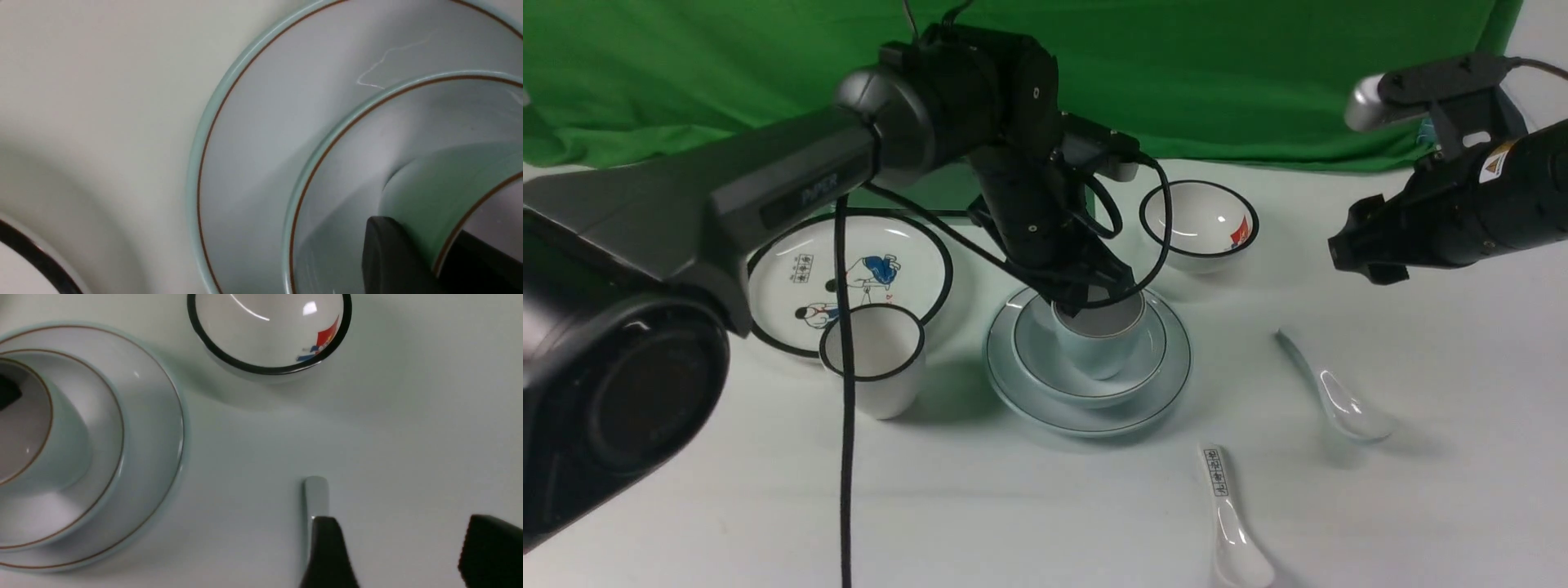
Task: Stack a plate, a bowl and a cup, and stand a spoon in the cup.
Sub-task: Use the left arm to put the blue teacup into the blue rice bowl in the middle, then use the right arm to grab a blue soup spoon
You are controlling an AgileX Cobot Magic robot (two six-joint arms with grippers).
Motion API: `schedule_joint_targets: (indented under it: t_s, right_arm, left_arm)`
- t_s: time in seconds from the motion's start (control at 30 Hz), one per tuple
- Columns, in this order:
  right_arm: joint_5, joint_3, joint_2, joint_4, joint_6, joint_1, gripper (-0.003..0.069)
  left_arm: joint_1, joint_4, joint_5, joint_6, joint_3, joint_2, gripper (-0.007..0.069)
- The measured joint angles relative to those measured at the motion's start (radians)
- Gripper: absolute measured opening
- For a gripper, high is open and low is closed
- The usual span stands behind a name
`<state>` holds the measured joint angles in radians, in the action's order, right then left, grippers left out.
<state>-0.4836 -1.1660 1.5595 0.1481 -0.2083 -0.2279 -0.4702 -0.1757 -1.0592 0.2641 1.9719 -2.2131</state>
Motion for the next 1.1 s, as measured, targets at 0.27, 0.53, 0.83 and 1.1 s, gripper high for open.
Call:
schedule_joint_targets:
  t_s: [0.27,0.53,0.83,1.1]
  right_arm:
    - [-0.066,-0.043,0.023,0.0,-0.072,0.0,0.0619]
    - [-0.178,-0.174,0.192,-0.017,-0.112,0.0,0.0587]
    - [-0.152,-0.182,0.398,-0.018,-0.116,0.0,0.0582]
    - [-0.111,-0.185,0.448,-0.006,-0.127,0.0,0.0533]
  left_arm:
    - [0.0,0.03,-0.132,-0.025,0.163,0.012,0.033]
    - [0.0,0.163,-0.148,-0.078,0.274,0.244,0.0393]
    - [0.001,0.324,-0.155,-0.122,-0.013,0.56,0.0146]
    - [0.001,0.321,-0.012,-0.176,-0.467,0.785,0.0015]
